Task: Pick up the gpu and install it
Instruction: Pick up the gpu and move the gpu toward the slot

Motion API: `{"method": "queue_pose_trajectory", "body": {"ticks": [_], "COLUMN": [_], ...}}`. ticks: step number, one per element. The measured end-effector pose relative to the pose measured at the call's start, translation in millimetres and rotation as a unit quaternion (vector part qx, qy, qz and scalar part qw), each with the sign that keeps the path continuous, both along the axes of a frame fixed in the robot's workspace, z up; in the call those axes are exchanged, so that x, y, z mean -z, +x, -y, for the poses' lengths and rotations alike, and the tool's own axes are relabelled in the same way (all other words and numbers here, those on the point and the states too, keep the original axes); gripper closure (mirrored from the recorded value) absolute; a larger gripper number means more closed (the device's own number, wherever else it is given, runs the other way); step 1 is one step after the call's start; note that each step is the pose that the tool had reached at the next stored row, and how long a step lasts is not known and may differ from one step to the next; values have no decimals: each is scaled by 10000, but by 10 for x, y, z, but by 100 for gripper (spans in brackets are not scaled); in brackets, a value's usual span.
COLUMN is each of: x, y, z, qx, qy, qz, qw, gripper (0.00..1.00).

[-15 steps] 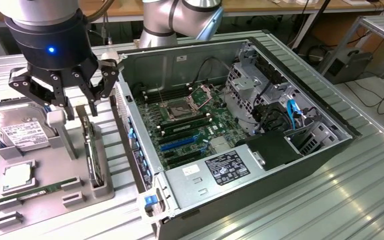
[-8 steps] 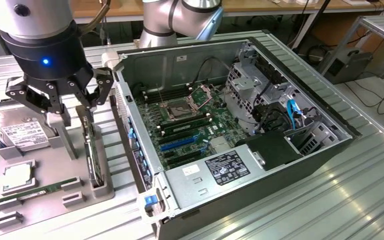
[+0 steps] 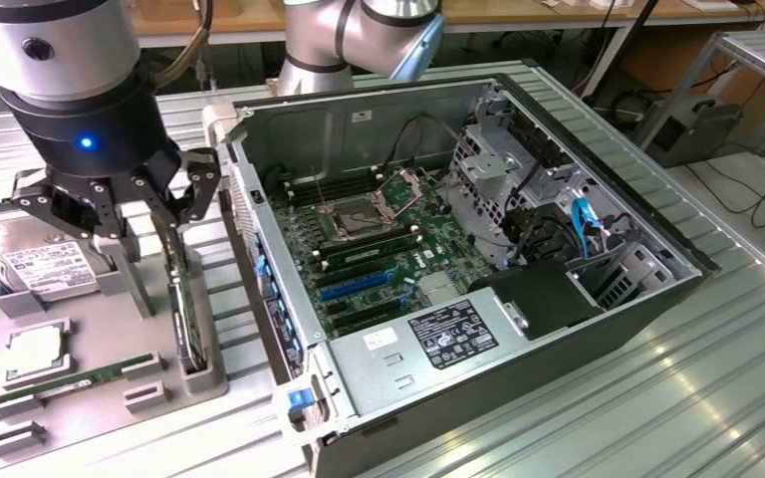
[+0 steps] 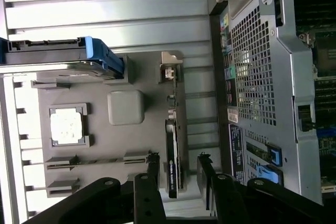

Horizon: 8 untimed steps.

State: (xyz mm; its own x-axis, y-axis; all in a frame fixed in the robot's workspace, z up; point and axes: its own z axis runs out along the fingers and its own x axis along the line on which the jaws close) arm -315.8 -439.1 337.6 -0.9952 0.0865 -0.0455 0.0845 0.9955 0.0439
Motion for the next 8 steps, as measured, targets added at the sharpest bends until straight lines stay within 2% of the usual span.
{"method": "queue_pose_trajectory", "body": {"ticks": [4,8], "x": [71,141], "y": [-22,-52], "z": [0,0], "qx": [0,0], "qy": [0,-1], "qz": [36,55], "qw": [10000,10000], "gripper": [58,58]}}
